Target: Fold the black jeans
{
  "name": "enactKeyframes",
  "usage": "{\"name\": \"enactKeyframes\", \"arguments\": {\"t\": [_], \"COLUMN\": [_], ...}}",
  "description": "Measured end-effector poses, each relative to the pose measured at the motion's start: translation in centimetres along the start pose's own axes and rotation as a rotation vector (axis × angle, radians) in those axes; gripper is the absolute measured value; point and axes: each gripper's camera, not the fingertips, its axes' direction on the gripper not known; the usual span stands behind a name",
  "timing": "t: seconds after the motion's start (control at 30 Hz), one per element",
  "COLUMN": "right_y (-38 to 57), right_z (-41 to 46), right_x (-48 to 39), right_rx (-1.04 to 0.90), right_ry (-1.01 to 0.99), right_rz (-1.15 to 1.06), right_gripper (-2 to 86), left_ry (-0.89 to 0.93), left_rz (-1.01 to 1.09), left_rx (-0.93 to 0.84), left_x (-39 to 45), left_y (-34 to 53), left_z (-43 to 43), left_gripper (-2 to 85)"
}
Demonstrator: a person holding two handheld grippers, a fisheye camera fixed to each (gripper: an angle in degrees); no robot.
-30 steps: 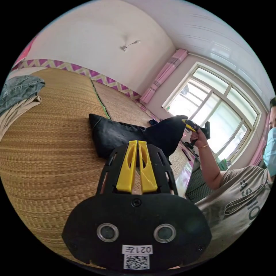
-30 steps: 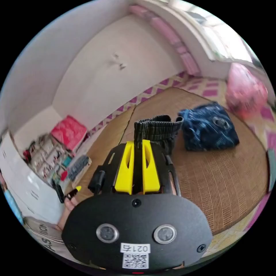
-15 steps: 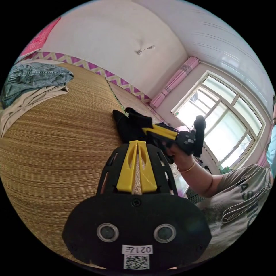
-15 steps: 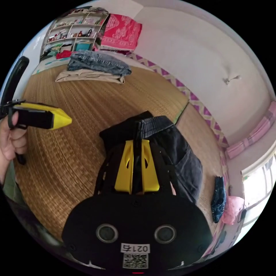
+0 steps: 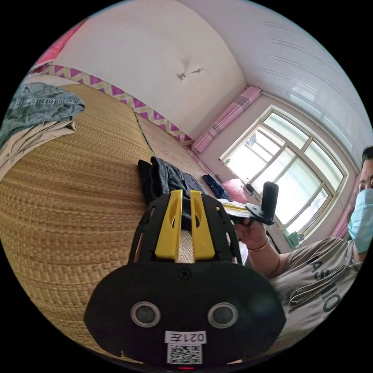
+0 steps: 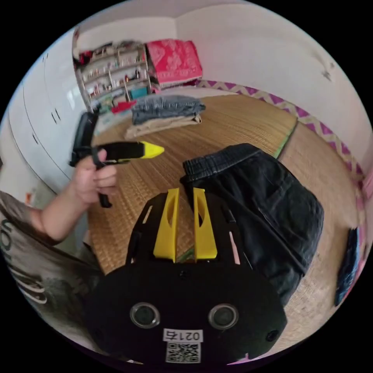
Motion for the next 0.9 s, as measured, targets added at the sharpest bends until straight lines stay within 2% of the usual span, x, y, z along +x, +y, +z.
{"name": "enactKeyframes", "arguments": {"t": [0.03, 0.1, 0.13, 0.2, 0.23, 0.27, 0.3, 0.43, 0.5, 0.53, 0.6, 0.73, 0.83, 0.9], "right_y": [3.2, 8.6, 12.4, 18.0, 21.2, 24.0, 25.5, 30.3, 33.0, 34.7, 37.3, 45.3, 50.8, 53.2], "right_z": [-3.6, -8.1, -9.8, -9.6, -7.4, -4.0, -2.7, -7.3, -11.9, -13.9, -14.8, -10.5, -6.3, -6.0], "right_x": [3.4, 8.4, 11.6, 16.2, 19.0, 21.1, 21.9, 25.2, 28.4, 31.7, 38.7, 56.0, 63.5, 66.2], "right_rx": [0.063, 0.132, 0.153, 0.112, 0.026, -0.070, -0.090, -0.011, 0.104, 0.125, 0.100, 0.021, -0.026, -0.003], "right_ry": [-0.049, 0.053, 0.170, 0.278, 0.258, 0.216, 0.204, 0.268, 0.320, 0.314, 0.236, -0.159, -0.380, -0.433], "right_rz": [0.069, 0.172, 0.241, 0.334, 0.368, 0.379, 0.391, 0.374, 0.421, 0.455, 0.523, 0.745, 0.849, 0.871], "right_gripper": [5.2, 3.4, 1.6, 0.4, 0.1, -0.2, -0.3, 0.1, 1.9, 5.8, 9.6, 13.4, 13.6, 13.1], "left_ry": [0.002, 0.001, -0.012, -0.050, -0.133, -0.307, -0.370, -0.267, -0.275, -0.275, -0.201, -0.029, -0.012, 0.016], "left_rz": [0.026, 0.073, 0.110, 0.161, 0.167, 0.112, 0.091, -0.022, -0.009, -0.027, -0.083, -0.170, -0.185, -0.200], "left_rx": [-0.010, -0.023, -0.037, -0.078, -0.137, -0.290, -0.385, -0.337, -0.200, -0.158, -0.169, -0.403, -0.487, -0.527], "left_x": [0.7, 1.9, 2.9, 3.8, 3.7, 2.2, 1.2, -1.3, -0.9, -1.4, -3.4, -8.7, -10.7, -11.4], "left_y": [-1.0, -2.5, -3.6, -5.0, -5.7, -6.2, -6.1, -7.7, -8.6, -9.3, -10.4, -11.9, -12.6, -13.4], "left_z": [0.8, 2.3, 3.7, 6.3, 8.7, 11.9, 13.5, 11.8, 8.9, 7.5, 6.9, 10.6, 12.4, 13.6], "left_gripper": [1.3, 1.1, 0.6, -0.1, -0.5, -0.7, -0.7, -0.5, 0.1, 1.7, 5.7, 14.5, 13.9, 12.0]}}
